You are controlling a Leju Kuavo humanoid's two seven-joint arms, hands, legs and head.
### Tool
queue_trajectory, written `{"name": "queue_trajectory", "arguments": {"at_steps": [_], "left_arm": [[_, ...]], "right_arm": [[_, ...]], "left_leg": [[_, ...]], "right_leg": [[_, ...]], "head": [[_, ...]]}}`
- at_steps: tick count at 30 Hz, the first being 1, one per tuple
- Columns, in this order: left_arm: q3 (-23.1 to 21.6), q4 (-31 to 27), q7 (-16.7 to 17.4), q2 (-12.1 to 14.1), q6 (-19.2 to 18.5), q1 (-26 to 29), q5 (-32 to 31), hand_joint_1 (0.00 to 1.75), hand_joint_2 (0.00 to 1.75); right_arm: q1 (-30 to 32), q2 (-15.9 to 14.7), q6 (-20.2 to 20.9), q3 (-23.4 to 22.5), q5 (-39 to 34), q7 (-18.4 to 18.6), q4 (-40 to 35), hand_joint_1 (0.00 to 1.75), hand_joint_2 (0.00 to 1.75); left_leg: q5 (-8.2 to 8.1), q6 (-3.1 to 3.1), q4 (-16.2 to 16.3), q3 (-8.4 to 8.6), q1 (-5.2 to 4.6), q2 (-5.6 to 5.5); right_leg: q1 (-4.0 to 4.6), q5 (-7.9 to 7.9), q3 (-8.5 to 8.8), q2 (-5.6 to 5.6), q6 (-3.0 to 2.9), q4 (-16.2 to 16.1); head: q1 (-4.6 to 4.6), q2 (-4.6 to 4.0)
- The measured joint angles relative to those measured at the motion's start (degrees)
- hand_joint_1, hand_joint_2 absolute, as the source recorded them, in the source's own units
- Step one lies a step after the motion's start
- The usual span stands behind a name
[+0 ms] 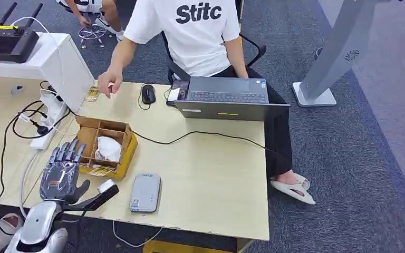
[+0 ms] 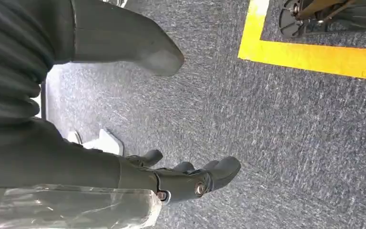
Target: Pass the card to the sensor for recognition and then transmit it.
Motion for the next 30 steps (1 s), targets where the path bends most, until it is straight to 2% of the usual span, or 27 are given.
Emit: {"name": "queue_trajectory", "arguments": {"at_steps": [7,13,18,20,24,28,30], "left_arm": [[0.0,1.7,-1.0,-1.5,-0.1,-0.5,2.0,0.0,1.75],[0.3,2.6,-1.5,-2.3,-0.2,-0.6,2.9,0.17,1.75],[0.5,3.0,-1.9,-2.6,-0.4,-0.5,3.3,0.45,1.75],[0.7,3.0,-1.9,-2.7,-0.5,-0.5,3.5,0.47,1.75],[0.8,3.0,-2.0,-2.8,-0.9,-0.5,3.8,0.8,1.75],[0.8,3.0,-2.2,-2.8,-1.1,-0.3,4.1,0.82,1.75],[0.9,3.1,-2.4,-2.8,-1.1,-0.2,4.4,1.08,1.75]], "right_arm": [[0.0,0.0,0.3,0.3,0.1,0.1,0.0,0.0,1.75],[0.0,0.0,0.8,1.0,0.2,0.1,0.0,0.0,1.75],[0.0,-0.1,0.8,1.1,0.2,0.1,0.0,0.0,1.75],[0.0,-0.1,0.8,1.1,0.3,0.1,0.0,0.0,1.75],[0.0,-0.1,0.8,1.2,0.3,0.1,0.0,0.0,1.75],[0.0,-0.1,0.8,1.4,0.3,0.1,0.0,0.0,1.75],[0.0,-0.1,0.8,1.4,0.3,0.1,0.0,0.0,1.75]], "left_leg": [[0.0,0.0,0.0,-0.01,0.0,0.0],[0.0,0.0,0.0,-0.01,0.0,0.0],[0.0,0.0,0.0,-0.01,0.0,0.0],[0.0,0.0,0.0,-0.01,0.0,0.0],[0.0,0.0,0.0,-0.02,0.0,0.0],[0.0,0.0,0.0,-0.02,0.0,0.0],[0.0,0.0,0.0,-0.03,0.0,-0.01]], "right_leg": [[0.0,0.0,-0.01,0.0,0.0,0.0],[0.0,0.0,-0.01,0.0,0.0,0.0],[0.0,0.0,0.0,0.0,0.0,0.0],[0.0,0.0,0.0,0.0,0.0,0.0],[0.0,0.0,0.0,0.0,0.0,0.0],[0.0,0.0,0.0,0.0,0.0,0.0],[0.0,0.0,0.0,0.0,0.0,0.0]], "head": [[0.0,0.0],[-0.02,0.0],[0.0,0.0],[0.0,0.0],[0.0,0.0],[0.0,0.0],[0.0,0.0]]}}
